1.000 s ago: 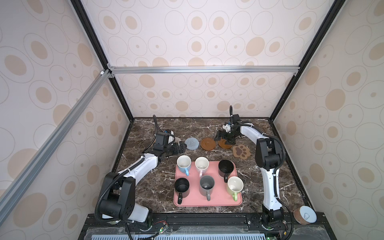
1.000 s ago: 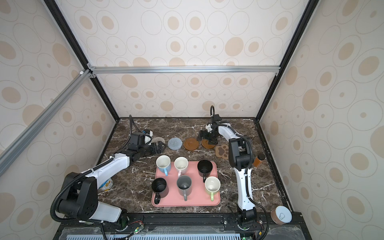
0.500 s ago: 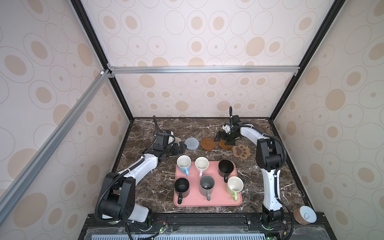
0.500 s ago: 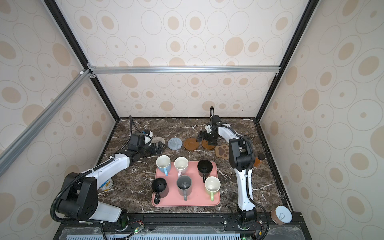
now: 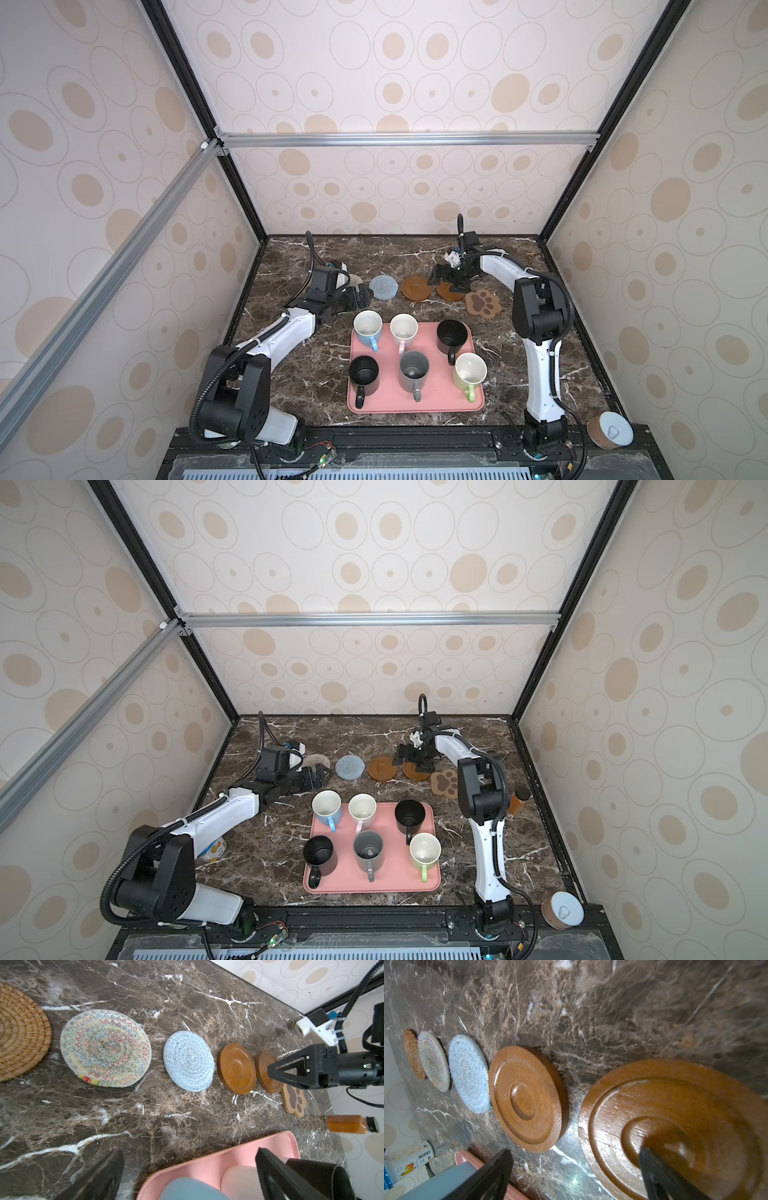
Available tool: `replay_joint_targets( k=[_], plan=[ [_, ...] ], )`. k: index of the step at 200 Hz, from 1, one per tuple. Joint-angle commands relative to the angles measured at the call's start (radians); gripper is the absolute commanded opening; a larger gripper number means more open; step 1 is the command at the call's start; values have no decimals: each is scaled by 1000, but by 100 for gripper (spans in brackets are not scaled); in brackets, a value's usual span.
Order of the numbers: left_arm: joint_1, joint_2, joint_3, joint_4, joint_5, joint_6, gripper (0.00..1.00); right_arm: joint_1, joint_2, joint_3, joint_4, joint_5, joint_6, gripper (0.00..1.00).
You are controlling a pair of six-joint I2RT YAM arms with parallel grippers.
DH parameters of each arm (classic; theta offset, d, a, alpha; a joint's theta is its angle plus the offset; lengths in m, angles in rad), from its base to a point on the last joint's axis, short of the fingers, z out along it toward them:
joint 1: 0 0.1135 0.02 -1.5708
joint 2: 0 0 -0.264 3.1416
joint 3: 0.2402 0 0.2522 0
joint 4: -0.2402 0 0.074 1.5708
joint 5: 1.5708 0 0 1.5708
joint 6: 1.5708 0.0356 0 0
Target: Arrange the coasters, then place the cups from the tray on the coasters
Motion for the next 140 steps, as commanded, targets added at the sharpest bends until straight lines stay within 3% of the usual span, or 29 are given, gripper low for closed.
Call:
replay_joint_targets(
  k=[1,90,140],
  plan=[
    [3,-25,2,11,-6,-6,100,10,-7,-32,-93,19,12,98],
    [4,-10,24,5,-4,-1,100,10,-28,149,-182,71,-6,99],
    [4,-19,9,8,-7,-4,100,8,-136,87,-274,236,-31,99]
  ],
)
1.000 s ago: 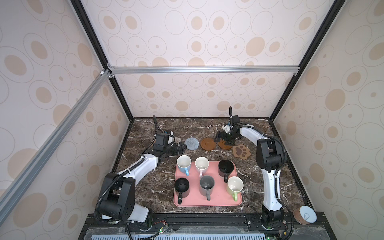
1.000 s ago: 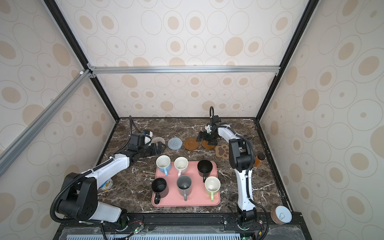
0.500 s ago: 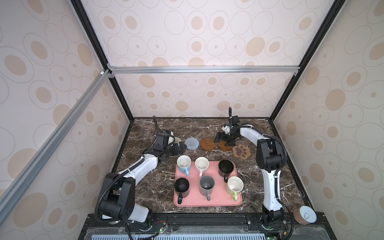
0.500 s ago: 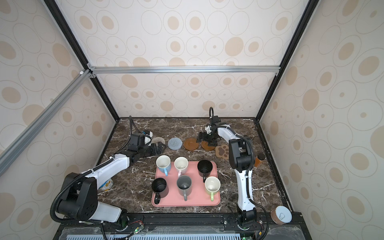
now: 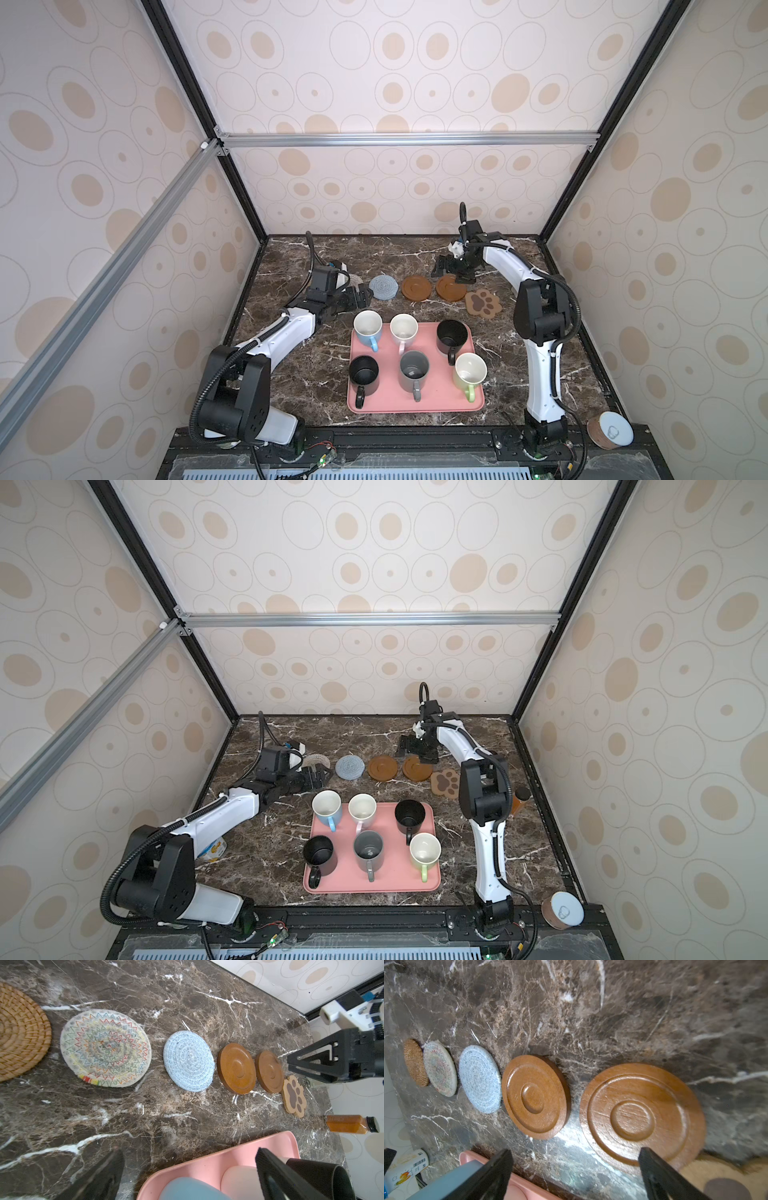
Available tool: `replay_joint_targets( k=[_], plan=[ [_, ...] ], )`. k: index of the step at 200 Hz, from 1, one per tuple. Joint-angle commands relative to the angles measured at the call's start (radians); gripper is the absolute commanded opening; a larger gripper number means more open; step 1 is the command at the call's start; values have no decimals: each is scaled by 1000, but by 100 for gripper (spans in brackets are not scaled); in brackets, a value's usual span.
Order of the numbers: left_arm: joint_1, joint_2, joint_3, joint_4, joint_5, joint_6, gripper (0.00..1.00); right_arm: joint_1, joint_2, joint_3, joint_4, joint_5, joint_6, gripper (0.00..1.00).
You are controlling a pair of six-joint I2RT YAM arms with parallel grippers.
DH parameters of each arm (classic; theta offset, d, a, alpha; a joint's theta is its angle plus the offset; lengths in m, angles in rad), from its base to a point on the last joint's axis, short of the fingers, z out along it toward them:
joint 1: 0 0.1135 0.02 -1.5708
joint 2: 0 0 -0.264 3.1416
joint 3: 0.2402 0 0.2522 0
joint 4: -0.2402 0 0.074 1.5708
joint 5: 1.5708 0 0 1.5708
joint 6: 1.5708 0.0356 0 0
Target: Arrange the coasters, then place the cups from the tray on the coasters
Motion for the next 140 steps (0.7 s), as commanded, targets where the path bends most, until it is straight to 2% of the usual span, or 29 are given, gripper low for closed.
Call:
replay_joint_targets(
  k=[1,36,71,140],
  plan=[
    [3,-19,8,9,-7,-4,100,8,-102,-61,-102,127,-23,99],
    [4,-17,6,13,-6,-3,100,6,-256,-310,-96,266,-11,99],
    [4,-7,8,19,-1,-6,100,3,-339,-473,-90,368,35,99],
    [4,-3,7,16,6,-6,100,2,-287,-563,-20,401,186,99]
  ],
)
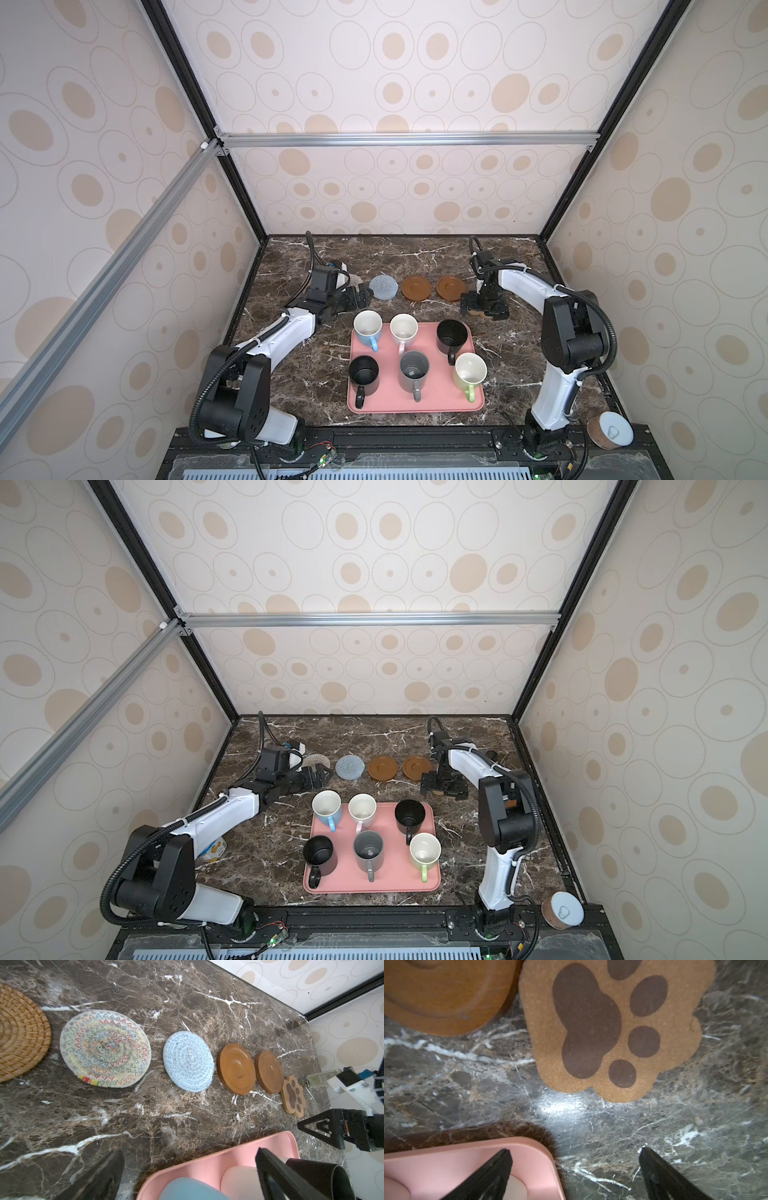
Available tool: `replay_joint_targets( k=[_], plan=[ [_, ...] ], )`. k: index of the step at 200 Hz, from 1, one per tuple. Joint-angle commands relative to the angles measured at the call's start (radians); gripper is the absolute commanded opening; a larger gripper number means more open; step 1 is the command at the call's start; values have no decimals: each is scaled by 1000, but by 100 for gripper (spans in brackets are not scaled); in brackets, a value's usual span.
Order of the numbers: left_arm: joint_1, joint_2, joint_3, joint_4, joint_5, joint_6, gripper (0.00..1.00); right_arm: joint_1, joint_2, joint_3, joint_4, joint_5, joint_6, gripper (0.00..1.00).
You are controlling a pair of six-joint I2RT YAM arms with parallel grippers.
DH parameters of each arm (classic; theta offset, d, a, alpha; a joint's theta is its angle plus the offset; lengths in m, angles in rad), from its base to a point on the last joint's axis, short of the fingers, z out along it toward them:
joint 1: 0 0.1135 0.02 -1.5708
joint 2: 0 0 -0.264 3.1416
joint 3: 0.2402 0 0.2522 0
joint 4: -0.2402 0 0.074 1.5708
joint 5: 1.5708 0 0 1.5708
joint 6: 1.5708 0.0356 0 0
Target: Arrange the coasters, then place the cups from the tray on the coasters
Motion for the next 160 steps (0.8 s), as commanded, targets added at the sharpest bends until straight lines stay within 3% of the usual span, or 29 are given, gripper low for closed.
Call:
replay_joint_targets(
  k=[1,62,160],
  plan=[
    [4,-2,7,14,6,-5,100,2,31,-20,34,33,89,99],
    [3,-4,18,3,1,0,100,2,65,-54,107,50,181,94],
    [4,2,26,-5,0,3,100,-40,147,-22,135,82,219,91]
  ],
)
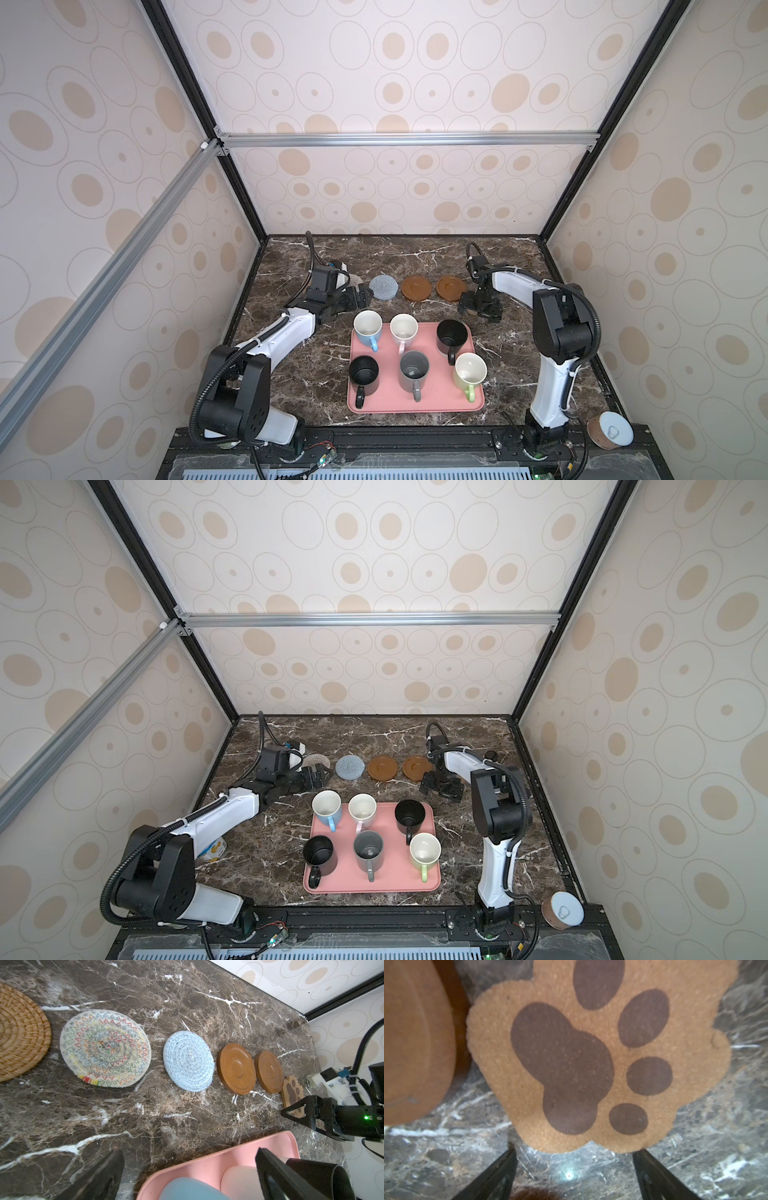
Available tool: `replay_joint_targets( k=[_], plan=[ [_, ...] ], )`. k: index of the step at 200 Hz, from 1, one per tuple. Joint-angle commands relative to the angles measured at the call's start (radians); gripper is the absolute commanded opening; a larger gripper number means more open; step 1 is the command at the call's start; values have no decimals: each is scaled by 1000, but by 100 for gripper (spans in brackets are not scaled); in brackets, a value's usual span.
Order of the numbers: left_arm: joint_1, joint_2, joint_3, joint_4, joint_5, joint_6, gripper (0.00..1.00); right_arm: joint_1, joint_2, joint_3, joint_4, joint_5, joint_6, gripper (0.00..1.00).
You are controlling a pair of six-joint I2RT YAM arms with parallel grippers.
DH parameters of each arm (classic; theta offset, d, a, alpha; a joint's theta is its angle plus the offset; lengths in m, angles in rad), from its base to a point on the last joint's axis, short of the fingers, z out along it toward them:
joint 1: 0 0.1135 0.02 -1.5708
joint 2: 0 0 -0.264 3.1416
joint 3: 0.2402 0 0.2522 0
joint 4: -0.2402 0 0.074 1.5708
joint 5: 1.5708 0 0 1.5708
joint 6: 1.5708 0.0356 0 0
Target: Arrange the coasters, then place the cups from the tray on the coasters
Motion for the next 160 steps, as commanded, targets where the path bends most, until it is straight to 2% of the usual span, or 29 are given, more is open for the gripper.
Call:
replay_joint_targets(
  k=[1,31,56,160],
  plan=[
    [4,2,27,-3,0,2,100,-28,55,-4,6,59,35,91],
    [3,-1,22,1,-2,0,100,-52,79,35,0,65,7,90],
    [4,-1,20,1,-4,0,100,-65,111,96,-29,68,-23,83],
    [5,-7,18,0,-8,-4,100,-114,167,212,-90,85,-56,84]
  ],
)
